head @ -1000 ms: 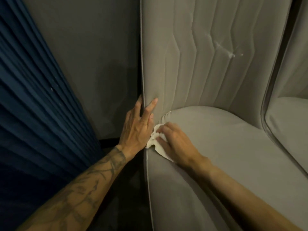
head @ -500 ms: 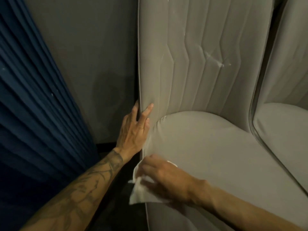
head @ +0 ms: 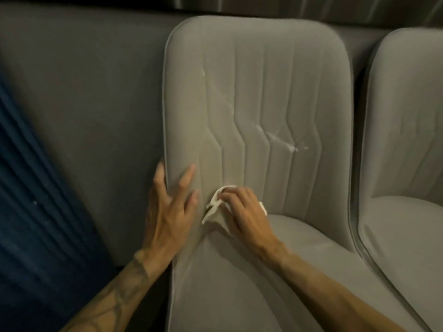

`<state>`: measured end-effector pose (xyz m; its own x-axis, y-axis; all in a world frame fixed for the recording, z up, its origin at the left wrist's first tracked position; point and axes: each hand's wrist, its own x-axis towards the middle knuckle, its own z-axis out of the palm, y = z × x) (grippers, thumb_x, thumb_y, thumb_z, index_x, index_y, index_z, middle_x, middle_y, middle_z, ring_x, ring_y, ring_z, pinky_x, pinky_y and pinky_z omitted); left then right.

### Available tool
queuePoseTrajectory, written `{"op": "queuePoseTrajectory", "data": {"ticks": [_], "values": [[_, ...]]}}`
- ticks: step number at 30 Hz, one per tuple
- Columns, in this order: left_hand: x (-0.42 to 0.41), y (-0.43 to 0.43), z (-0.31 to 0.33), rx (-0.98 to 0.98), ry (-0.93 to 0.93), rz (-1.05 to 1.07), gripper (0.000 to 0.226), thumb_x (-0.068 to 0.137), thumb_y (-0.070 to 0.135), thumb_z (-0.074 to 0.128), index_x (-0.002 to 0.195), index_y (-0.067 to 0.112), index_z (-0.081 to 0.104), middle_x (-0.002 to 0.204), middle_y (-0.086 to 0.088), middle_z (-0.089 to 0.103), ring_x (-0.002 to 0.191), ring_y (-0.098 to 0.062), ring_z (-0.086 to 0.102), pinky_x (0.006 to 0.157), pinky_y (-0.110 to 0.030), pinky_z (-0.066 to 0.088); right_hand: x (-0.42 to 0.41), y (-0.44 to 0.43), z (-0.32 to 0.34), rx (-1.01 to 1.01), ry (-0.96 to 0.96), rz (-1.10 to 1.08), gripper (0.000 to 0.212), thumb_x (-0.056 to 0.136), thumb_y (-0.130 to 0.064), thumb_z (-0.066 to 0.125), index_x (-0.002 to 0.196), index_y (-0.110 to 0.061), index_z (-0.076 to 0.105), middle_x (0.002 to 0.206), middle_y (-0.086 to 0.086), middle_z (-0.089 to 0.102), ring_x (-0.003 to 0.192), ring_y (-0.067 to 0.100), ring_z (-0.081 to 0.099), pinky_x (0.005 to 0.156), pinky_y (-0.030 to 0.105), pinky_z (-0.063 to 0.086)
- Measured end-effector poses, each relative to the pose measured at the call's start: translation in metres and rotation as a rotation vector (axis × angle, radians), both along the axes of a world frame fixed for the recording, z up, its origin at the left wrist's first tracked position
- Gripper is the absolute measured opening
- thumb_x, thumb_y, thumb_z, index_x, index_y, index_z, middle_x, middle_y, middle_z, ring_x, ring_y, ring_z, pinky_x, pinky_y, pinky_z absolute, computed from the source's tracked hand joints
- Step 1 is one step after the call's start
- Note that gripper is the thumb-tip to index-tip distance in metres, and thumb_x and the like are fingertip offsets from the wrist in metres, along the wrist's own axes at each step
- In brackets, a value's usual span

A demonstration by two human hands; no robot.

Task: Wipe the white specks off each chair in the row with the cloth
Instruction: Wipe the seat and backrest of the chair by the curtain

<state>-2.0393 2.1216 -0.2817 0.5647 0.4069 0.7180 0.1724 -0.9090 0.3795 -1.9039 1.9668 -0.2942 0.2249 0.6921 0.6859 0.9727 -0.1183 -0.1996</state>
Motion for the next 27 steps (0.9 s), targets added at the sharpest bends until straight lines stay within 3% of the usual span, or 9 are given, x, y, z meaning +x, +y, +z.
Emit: {"op": "queuePoseTrajectory", "data": {"ticks": [4, 12, 15, 18, 20, 25, 27], "values": [[0.041, 0.008, 0.060, 0.116, -0.181, 0.080, 0.056, 0.106, 0.033, 0.054, 0.158, 0.020, 0.040, 0.167, -0.025, 0.015, 0.150, -0.042, 0.030, 0.120, -0.051, 0.035, 0.073, -0.025, 0.059, 0.202, -0.129, -0.213, 0.020, 0.099, -0.012, 0.059, 0.116, -0.004, 0.063, 0.124, 0.011, 0.057, 0.116, 0.029, 0.053, 0.104, 0.034, 0.038], [0.085, 0.037, 0.158, 0.298, -0.192, 0.177, 0.053, 0.107, 0.038, 0.045, 0.154, 0.015, 0.040, 0.164, -0.018, 0.028, 0.145, -0.040, 0.036, 0.116, -0.055, 0.035, 0.173, -0.030, 0.210, 0.366, -0.384, -0.392, 0.028, 0.105, -0.028, 0.049, 0.120, -0.007, 0.058, 0.125, 0.016, 0.053, 0.109, 0.034, 0.050, 0.095, 0.040, 0.041], [0.089, 0.044, 0.162, 0.342, -0.196, 0.210, 0.053, 0.107, 0.036, 0.043, 0.155, 0.013, 0.040, 0.164, -0.018, 0.030, 0.143, -0.041, 0.036, 0.116, -0.055, 0.033, 0.169, -0.031, 0.193, 0.343, -0.382, -0.403, 0.025, 0.103, -0.023, 0.051, 0.120, -0.006, 0.057, 0.125, 0.018, 0.050, 0.109, 0.035, 0.048, 0.095, 0.040, 0.039], [0.090, 0.043, 0.159, 0.361, -0.190, 0.236, 0.053, 0.107, 0.035, 0.040, 0.155, 0.012, 0.040, 0.165, -0.018, 0.030, 0.142, -0.042, 0.036, 0.116, -0.055, 0.032, 0.161, -0.052, 0.143, 0.150, -0.481, -0.317, 0.027, 0.099, -0.018, 0.059, 0.121, -0.004, 0.057, 0.126, 0.017, 0.050, 0.112, 0.035, 0.047, 0.099, 0.041, 0.040], [0.090, 0.043, 0.159, 0.367, -0.192, 0.239, 0.053, 0.107, 0.035, 0.039, 0.155, 0.012, 0.039, 0.165, -0.017, 0.029, 0.143, -0.043, 0.036, 0.117, -0.054, 0.032, 0.165, -0.063, 0.145, 0.079, -0.519, -0.276, 0.029, 0.099, -0.018, 0.060, 0.123, -0.003, 0.057, 0.126, 0.016, 0.050, 0.112, 0.035, 0.047, 0.100, 0.040, 0.039], [0.091, 0.043, 0.157, 0.386, -0.212, 0.244, 0.054, 0.107, 0.033, 0.040, 0.155, 0.010, 0.040, 0.164, -0.019, 0.031, 0.142, -0.044, 0.037, 0.117, -0.055, 0.032, 0.191, -0.029, 0.244, 0.342, -0.445, -0.392, 0.029, 0.106, -0.032, 0.045, 0.117, -0.008, 0.056, 0.121, 0.015, 0.050, 0.105, 0.032, 0.048, 0.093, 0.042, 0.043], [0.091, 0.043, 0.158, 0.388, -0.217, 0.253, 0.054, 0.107, 0.034, 0.039, 0.155, 0.010, 0.040, 0.164, -0.019, 0.031, 0.142, -0.045, 0.037, 0.117, -0.055, 0.032, 0.193, -0.016, 0.255, 0.413, -0.388, -0.446, 0.030, 0.106, -0.036, 0.044, 0.113, -0.009, 0.055, 0.119, 0.013, 0.051, 0.104, 0.029, 0.048, 0.091, 0.041, 0.043]]}}
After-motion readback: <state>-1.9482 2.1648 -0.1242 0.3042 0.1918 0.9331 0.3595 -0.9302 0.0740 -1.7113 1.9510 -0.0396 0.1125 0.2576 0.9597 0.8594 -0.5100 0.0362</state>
